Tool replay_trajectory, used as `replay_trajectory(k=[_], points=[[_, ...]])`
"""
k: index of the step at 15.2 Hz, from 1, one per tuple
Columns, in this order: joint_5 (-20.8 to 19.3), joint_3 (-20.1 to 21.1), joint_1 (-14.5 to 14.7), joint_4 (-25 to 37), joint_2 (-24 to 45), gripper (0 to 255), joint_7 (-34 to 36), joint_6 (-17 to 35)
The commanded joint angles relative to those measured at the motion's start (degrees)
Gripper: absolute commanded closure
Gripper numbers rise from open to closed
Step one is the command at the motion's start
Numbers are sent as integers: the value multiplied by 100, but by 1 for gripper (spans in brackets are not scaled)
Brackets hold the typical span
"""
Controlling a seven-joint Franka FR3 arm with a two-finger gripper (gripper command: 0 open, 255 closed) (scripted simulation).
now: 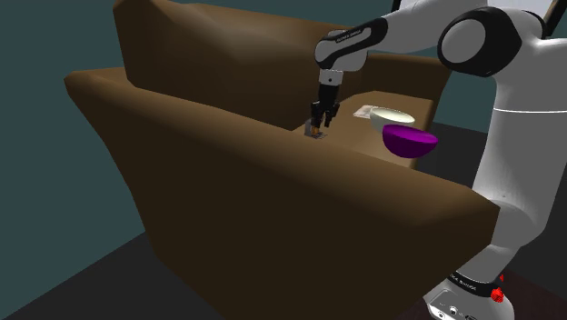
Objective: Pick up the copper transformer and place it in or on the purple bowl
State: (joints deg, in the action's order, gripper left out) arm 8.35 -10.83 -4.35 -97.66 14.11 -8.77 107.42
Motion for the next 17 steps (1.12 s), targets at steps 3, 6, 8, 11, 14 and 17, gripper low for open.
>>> replay_trajectory(k=[3,6,8,11,14,17], points=[[-20,-6,-2,201,-52,255,32,-249],[-33,-10,-6,390,-83,255,57,-467],[-40,-13,-9,524,-97,255,72,-615],[-48,-17,-15,739,-109,255,94,-840],[-52,-20,-23,970,-108,255,115,-1070],[-53,-24,-32,1220,-94,255,135,-1305]])
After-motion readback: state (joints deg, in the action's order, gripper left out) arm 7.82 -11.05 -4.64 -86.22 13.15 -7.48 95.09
